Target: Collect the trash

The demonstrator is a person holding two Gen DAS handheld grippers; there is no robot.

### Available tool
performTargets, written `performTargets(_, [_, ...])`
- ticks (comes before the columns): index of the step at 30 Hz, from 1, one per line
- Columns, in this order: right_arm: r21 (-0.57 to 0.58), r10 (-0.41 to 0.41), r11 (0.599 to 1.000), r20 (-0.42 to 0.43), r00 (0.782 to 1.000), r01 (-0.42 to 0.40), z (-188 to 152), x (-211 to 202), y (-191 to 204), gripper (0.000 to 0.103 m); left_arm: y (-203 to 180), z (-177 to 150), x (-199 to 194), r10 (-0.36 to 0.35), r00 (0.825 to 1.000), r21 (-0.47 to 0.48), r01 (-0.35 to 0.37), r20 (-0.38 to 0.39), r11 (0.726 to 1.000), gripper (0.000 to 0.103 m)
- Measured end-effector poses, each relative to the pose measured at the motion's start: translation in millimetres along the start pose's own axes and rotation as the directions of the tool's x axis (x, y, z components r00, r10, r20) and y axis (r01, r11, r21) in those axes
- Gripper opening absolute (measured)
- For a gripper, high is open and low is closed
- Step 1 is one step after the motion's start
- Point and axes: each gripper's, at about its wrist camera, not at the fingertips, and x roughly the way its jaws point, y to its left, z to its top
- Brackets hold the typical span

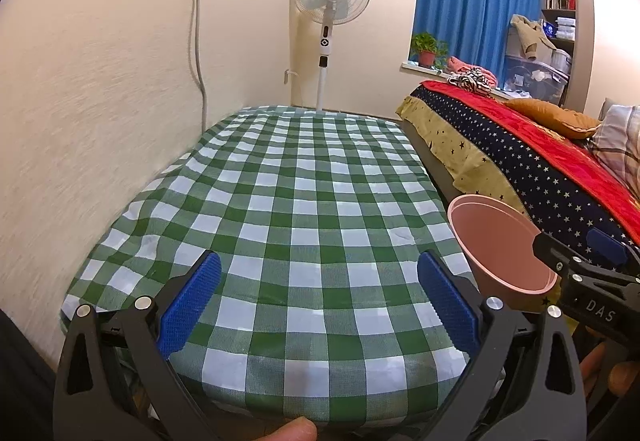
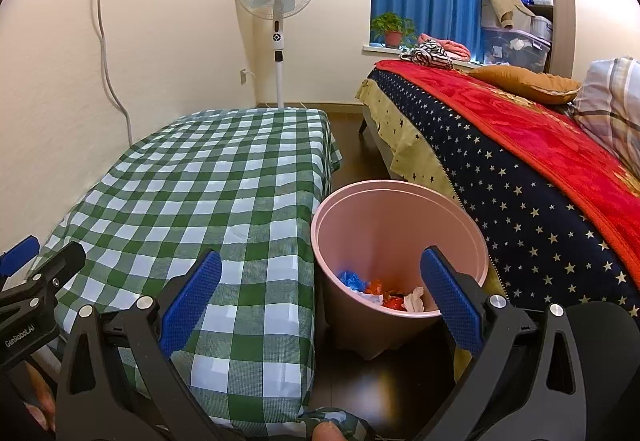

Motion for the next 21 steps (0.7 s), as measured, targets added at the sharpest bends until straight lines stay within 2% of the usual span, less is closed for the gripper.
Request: performTargets(21, [0.008, 0.000, 1.000, 0.001, 1.000, 0.000, -1.1, -0.5, -2.5, 0.098, -3.9, -1.3, -0.4, -0.006, 1.000, 0.010, 0.006, 0.000, 1.000, 0.095])
